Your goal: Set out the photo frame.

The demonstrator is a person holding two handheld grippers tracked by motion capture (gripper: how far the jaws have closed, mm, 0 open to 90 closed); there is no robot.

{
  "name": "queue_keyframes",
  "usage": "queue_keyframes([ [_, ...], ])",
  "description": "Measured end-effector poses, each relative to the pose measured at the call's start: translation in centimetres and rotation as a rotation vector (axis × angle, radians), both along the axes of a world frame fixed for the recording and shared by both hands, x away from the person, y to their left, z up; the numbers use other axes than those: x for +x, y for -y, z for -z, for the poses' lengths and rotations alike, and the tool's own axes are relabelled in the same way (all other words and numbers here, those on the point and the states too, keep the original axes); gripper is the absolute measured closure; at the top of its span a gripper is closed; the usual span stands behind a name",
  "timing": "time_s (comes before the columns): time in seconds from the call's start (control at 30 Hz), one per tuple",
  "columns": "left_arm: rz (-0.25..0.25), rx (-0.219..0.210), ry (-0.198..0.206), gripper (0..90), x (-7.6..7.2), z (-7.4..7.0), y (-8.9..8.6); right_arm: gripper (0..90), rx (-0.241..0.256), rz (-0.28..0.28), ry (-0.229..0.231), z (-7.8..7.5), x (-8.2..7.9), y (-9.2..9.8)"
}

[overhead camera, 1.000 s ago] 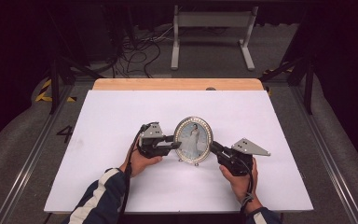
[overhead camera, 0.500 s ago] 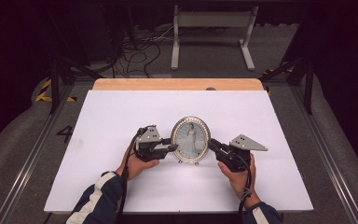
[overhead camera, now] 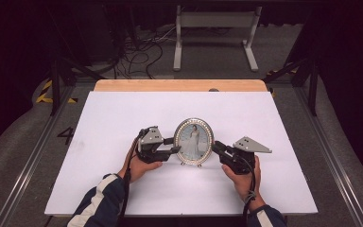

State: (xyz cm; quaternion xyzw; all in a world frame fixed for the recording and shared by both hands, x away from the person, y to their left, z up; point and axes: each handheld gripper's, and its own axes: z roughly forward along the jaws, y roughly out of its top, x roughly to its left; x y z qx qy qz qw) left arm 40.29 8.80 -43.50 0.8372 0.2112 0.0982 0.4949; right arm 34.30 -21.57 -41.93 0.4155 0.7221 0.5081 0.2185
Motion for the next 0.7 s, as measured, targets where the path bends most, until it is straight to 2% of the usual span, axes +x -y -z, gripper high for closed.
queue_keyframes([
  [0.13, 0.024, 0.009, -0.002, 63.8, -0.15, 0.06, 0.25, 79.1, -0.003, -0.008, -0.009, 0.15, 0.07, -0.11],
  [0.2, 0.019, 0.025, 0.008, 65.3, -0.24, 0.09, 0.38, 79.9, -0.003, -0.009, -0.011, 0.15, 0.07, -0.11],
  [0.3, 0.02, 0.003, -0.012, 67.8, -0.16, 0.18, 0.14, 83.0, 0.009, -0.021, -0.015, 0.23, 0.14, -0.12],
  [0.53, 0.016, 0.003, -0.017, 68.3, -0.32, 0.14, -0.01, 83.5, 0.01, -0.027, -0.029, 0.38, 0.41, -0.12],
  [0.7, 0.005, 0.017, -0.013, 68.1, -0.49, 0.01, -0.34, 83.9, 0.006, -0.027, -0.032, 0.55, 0.68, -0.48],
])
